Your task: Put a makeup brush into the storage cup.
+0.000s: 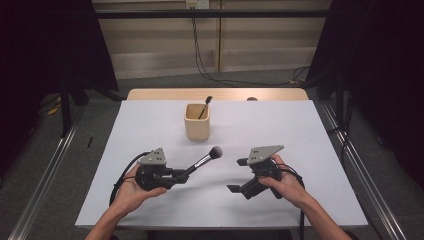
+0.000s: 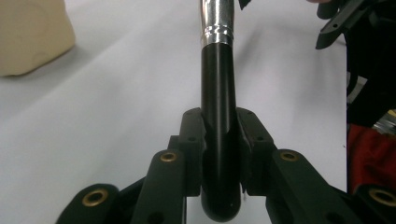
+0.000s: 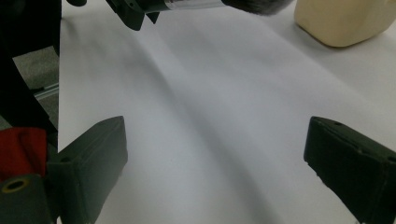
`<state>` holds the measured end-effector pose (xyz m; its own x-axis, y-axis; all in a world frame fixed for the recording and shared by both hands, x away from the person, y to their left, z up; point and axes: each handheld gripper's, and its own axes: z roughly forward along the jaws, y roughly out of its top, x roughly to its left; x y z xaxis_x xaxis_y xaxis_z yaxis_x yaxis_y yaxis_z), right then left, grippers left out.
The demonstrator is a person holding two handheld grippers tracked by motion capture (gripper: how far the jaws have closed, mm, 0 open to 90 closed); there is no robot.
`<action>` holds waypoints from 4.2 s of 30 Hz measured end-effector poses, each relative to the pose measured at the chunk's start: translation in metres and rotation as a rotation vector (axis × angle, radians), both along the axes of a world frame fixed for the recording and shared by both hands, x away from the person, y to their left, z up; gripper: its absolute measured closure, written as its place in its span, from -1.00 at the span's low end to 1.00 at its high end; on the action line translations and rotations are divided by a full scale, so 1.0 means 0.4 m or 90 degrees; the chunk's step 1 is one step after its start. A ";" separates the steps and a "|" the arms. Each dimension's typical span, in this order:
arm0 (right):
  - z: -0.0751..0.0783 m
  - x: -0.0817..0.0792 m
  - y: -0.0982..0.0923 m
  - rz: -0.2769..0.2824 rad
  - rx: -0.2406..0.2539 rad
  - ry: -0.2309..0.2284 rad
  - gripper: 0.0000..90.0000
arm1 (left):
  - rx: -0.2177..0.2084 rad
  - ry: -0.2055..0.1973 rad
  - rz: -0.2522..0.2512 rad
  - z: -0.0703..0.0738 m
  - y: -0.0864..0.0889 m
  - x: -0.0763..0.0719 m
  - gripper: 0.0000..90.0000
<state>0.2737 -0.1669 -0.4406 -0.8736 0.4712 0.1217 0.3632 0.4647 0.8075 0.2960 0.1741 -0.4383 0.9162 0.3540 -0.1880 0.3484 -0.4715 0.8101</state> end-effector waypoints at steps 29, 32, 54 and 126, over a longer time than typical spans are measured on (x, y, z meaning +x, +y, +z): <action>0.038 -0.002 0.007 0.001 0.209 -0.068 -0.95 | -0.134 -0.080 0.019 0.034 -0.046 -0.015 0.65; 0.051 0.005 0.011 -0.002 0.224 -0.069 -0.95 | -0.143 -0.085 0.014 0.044 -0.061 -0.014 0.65; 0.063 0.031 0.024 -0.016 0.280 -0.065 -0.26 | -0.166 -0.072 -0.017 0.032 -0.122 -0.015 0.65; 0.068 0.054 -0.032 -0.017 0.315 0.027 0.59 | -0.126 -0.084 0.071 0.015 -0.083 -0.016 -0.93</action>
